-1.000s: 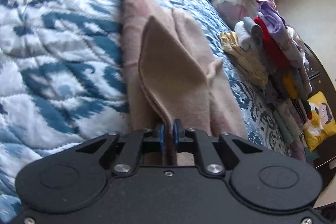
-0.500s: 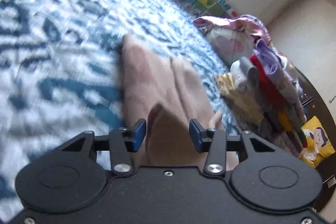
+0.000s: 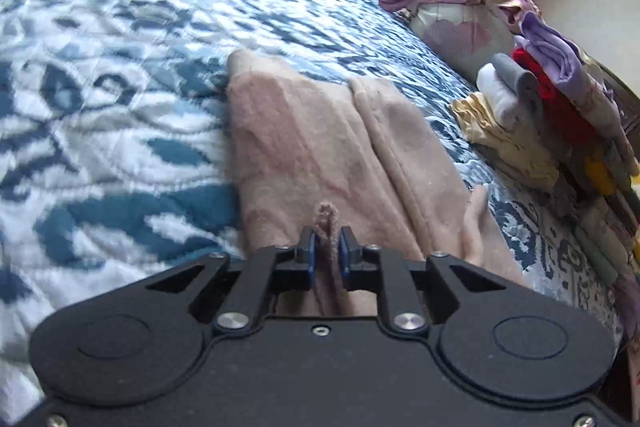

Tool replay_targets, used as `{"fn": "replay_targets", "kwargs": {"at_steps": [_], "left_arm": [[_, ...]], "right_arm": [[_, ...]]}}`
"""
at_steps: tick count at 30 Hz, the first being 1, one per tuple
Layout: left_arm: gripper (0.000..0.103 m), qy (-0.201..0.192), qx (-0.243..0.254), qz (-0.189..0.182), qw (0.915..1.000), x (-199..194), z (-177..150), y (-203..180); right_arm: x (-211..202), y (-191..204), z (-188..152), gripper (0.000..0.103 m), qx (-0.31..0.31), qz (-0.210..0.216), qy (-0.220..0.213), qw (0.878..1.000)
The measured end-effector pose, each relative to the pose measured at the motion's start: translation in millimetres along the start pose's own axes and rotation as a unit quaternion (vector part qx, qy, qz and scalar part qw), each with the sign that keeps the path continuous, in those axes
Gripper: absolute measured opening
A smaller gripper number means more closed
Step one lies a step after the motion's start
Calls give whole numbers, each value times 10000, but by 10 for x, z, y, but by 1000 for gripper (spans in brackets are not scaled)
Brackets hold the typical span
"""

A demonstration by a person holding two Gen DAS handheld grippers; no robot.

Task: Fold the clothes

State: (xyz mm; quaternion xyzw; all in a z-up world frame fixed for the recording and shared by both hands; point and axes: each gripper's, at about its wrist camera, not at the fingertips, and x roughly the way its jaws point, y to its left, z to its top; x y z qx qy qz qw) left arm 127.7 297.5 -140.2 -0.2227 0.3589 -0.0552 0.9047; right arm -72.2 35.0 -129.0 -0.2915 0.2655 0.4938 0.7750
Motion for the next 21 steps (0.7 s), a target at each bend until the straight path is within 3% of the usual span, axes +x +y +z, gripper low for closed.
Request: {"fn": "replay_targets", "kwargs": {"at_steps": [4, 7, 9, 11, 13, 16, 17, 19, 21], "left_arm": [[17, -283, 95, 47, 9995, -212, 86, -23], [17, -573, 558, 378, 9961, -496, 74, -116], [17, -673, 845, 262, 9938, -616, 27, -197], [17, -589, 1058, 145, 9925, -529, -28, -260], [19, -505, 1270, 29, 9906, -442, -83, -322], [20, -378, 1587, -147, 9865, -311, -165, -417], [24, -331, 1690, -200, 9849, -266, -193, -447], [28, 94, 1673, 99, 9858, -68, -287, -368], [28, -7, 1784, 194, 9838, -45, -352, -383]], "right_arm": [[-141, -63, 64, 50, -163, 168, 50, 9997], [-395, -221, 110, 50, -178, 320, -99, 9993], [-534, -353, 157, 50, -114, 377, -237, 9989], [-508, -530, 273, 51, -20, 77, -463, 9989], [-338, -709, 391, 52, 31, -327, -592, 9977], [52, -997, 524, 54, 457, -354, -559, 9968], [191, -1076, 550, 59, 584, -340, -471, 9966], [492, -1212, 533, 64, 860, -113, 5, 9962], [733, -1309, 431, 74, 1113, 162, 350, 9930]]}}
